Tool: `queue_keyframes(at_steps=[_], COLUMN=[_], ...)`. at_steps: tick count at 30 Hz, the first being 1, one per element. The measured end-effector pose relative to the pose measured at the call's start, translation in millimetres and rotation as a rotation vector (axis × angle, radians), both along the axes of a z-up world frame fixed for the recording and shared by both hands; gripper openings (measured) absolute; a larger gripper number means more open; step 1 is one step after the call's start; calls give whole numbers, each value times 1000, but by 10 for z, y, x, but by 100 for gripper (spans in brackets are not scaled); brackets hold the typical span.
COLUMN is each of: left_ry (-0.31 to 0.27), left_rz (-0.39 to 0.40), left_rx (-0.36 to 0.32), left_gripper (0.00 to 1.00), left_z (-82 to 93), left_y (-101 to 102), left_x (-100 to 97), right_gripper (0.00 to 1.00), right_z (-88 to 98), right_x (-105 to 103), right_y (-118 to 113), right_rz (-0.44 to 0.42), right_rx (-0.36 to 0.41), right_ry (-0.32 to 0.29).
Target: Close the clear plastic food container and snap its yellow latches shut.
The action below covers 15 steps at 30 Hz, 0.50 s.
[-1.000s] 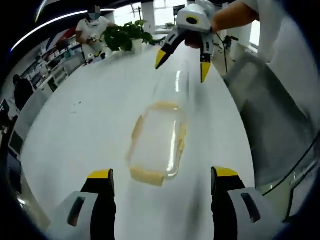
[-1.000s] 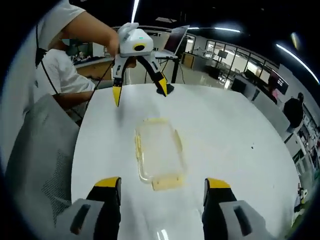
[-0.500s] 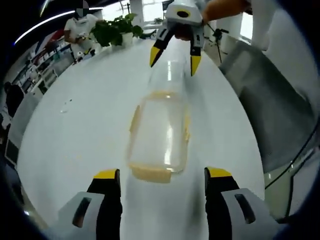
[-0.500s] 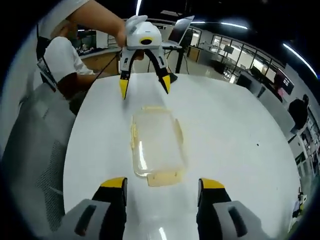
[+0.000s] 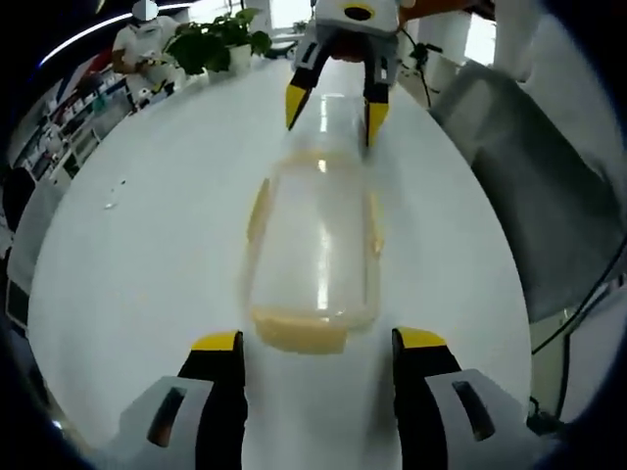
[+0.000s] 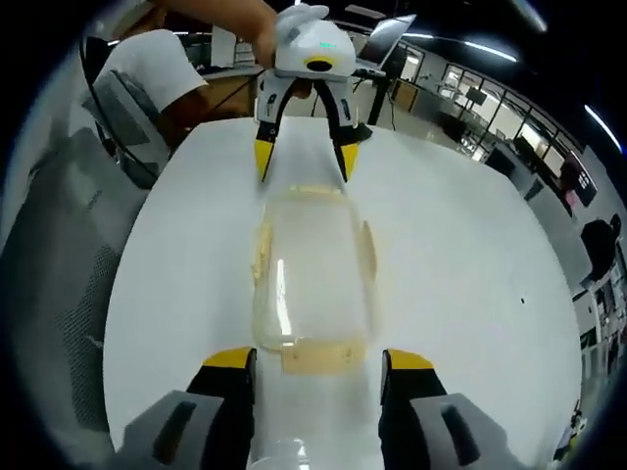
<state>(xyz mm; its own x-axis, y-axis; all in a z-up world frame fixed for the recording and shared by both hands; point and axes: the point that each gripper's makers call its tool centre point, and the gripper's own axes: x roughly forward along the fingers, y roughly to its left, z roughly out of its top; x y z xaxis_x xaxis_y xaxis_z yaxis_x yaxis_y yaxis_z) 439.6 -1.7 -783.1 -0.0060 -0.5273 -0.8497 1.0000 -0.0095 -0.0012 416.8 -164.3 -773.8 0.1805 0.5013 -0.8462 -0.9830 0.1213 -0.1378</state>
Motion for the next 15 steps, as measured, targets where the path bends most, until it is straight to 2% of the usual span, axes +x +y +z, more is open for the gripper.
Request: queue_keyframes(at_steps=[7,9,15], left_ry=[6,10,35], left_rz=[-15,-25,-32], left_rx=[19,23,11], left_gripper=[57,57,49], left_z=[-97,-118,-124], left_y=[-4,-3,-14], left_x=[42,37,31], right_gripper=[45,45,42], right_z=[-110,-138,-203], right_x=[-1,-32,14], right_y=[-17,-12,-16], right_rz=[38,45,53], right_rx=[-46,-46,-82], right_ry=[16,46,44])
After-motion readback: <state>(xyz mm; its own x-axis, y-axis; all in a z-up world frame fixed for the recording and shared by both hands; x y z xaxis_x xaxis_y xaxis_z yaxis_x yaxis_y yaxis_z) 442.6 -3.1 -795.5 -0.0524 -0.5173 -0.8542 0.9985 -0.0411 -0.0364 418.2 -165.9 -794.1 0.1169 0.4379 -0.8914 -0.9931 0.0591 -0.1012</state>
